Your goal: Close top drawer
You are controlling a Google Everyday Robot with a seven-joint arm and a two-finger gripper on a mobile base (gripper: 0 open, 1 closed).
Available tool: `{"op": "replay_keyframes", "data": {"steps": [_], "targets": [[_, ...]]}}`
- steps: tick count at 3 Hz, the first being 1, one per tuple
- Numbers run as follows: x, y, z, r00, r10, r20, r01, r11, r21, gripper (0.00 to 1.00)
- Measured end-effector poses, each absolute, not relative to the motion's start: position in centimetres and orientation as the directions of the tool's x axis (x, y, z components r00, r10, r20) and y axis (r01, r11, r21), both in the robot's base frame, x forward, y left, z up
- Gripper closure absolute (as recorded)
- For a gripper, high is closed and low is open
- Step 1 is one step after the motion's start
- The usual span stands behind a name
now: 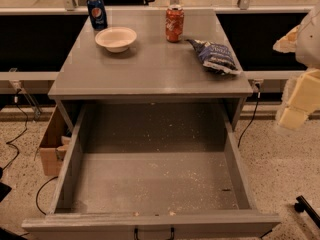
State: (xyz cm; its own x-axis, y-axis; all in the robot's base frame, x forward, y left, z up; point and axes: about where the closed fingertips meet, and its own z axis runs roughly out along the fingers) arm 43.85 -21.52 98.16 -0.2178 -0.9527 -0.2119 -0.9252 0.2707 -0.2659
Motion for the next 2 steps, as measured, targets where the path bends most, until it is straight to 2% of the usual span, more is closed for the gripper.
{"op": "replay_keyframes", "data": {"steps": [2], "targets": [[42.3,-21.6,96.4,-0.240,-0.945,-0.220,-0.922,0.293,-0.254,0.00]]}}
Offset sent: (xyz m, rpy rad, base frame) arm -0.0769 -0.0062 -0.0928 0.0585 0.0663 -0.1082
